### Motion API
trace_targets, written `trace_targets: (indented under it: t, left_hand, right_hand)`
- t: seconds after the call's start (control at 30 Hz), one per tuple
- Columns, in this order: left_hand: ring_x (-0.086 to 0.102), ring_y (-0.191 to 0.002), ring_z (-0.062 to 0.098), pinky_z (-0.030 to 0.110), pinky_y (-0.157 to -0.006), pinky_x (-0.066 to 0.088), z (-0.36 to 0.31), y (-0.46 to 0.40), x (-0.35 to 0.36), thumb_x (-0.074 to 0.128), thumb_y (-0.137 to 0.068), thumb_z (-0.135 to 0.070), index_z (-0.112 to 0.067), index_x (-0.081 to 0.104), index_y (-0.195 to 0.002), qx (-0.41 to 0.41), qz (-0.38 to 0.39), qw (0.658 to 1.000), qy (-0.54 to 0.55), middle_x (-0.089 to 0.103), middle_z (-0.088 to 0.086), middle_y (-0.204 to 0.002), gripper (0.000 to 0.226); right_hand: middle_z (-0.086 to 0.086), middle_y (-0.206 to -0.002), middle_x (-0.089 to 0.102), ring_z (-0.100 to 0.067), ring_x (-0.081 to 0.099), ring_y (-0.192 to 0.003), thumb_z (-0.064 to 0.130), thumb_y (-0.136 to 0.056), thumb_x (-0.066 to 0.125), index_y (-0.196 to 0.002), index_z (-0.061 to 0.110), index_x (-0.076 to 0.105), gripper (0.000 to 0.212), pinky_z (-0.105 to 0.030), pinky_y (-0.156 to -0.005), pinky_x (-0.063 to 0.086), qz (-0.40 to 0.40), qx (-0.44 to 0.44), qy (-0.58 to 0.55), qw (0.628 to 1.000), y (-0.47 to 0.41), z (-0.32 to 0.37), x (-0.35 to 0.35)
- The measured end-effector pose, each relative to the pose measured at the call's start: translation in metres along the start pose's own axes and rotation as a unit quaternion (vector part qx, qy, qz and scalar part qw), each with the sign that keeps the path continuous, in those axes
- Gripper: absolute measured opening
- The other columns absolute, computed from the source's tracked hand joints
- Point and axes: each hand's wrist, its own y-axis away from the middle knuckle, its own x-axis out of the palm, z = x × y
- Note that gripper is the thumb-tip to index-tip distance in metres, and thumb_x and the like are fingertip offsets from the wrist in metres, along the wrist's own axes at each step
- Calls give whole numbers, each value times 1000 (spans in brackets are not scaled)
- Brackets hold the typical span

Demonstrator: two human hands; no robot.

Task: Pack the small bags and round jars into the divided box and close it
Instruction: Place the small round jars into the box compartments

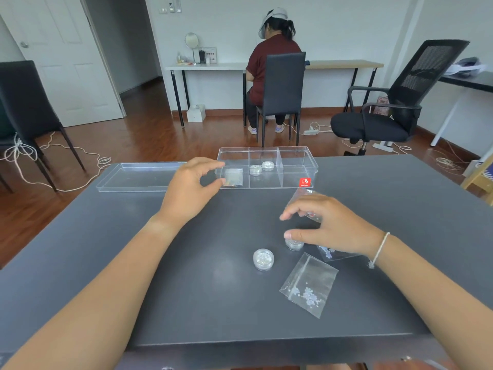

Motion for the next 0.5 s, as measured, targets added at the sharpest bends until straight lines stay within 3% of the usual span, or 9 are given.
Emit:
trace_targets:
  t: [0.13, 0.27, 0.5]
  left_hand:
    - [50, -86, -13, 0, -72, 35, -20, 23, -2, 67, -78, -24, -43, 61, -100, 24, 45, 998, 35, 54, -26, -99, 30]
    - [51, -86, -5, 8, -73, 40, -32, 43, -3, 67, -78, -24, -50, 60, -94, 41, 103, 993, 46, 57, -22, -99, 31]
    - [53, -83, 4, 21, -73, 44, -44, 67, -1, 71, -75, -25, -40, 66, -94, 54, 189, 977, 82, 62, -16, -96, 25]
  right_hand:
    - [12, -94, 62, 14, 44, -88, 31, -71, 72, -92, 27, 63, 23, -1, -75, 32, 38, -11, 18, 999, 2, 1, 2]
    - [17, -89, 58, 13, 44, -88, 35, -70, 73, -90, 34, 60, 24, 0, -74, 31, 57, 1, 18, 998, 3, 0, 1]
    - [16, -81, 56, 4, 45, -81, 39, -66, 73, -81, 40, 58, 21, -4, -70, 34, 63, 20, 18, 998, 5, -1, 1]
